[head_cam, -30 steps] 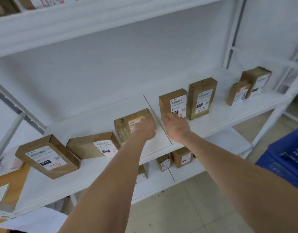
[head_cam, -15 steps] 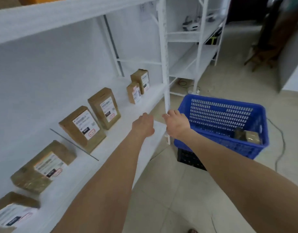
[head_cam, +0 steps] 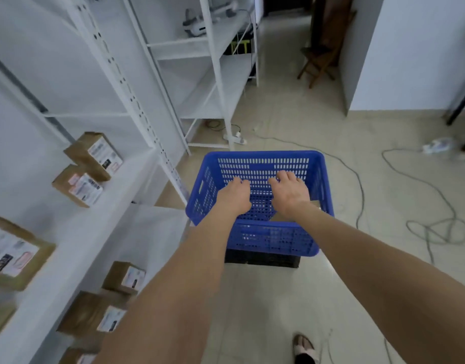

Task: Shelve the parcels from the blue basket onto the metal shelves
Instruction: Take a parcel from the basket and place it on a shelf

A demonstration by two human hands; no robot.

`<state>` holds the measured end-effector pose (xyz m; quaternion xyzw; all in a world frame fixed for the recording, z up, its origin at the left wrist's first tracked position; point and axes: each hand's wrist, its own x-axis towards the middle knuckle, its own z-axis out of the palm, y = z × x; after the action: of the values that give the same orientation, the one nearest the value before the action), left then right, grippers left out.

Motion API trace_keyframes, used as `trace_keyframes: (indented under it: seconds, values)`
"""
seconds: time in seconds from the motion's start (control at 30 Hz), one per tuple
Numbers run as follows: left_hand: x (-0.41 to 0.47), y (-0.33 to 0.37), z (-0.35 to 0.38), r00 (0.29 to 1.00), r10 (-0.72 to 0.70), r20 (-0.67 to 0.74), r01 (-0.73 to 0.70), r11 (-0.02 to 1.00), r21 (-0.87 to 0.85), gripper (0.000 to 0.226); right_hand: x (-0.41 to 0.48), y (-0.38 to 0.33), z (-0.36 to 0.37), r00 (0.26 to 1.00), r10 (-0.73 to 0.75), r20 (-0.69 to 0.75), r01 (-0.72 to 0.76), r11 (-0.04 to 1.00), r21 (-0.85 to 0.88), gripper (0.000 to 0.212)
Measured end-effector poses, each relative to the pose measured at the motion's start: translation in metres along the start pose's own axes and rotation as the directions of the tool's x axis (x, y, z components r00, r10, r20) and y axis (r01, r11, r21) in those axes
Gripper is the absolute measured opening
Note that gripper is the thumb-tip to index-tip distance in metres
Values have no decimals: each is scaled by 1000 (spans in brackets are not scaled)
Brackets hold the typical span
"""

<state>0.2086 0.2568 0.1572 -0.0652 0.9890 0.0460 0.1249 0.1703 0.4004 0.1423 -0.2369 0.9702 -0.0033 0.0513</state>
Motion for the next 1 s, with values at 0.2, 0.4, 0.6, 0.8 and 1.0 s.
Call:
trace_keyframes:
  seconds: [0.2,0.4,0.6,0.8,1.0]
  values:
    - [99,26,9,995,-12,98,17,998,-53,46,84,66,18,998,50,46,-50,999,4,45]
    - [184,-4,40,971,-97,220,112,992,-55,48,175,64,56,994,-55,98,55,998,10,42]
    - [274,-74,88,908,-242,342,286,955,-83,48,285,29,117,961,-122,247,106,991,77,45]
    - [341,-143,166,797,-363,482,451,889,-76,35,370,-6,226,885,-168,433,96,978,183,52]
    - [388,-180,273,692,-422,586,563,823,-73,49,417,-51,363,744,-148,651,-231,858,459,57]
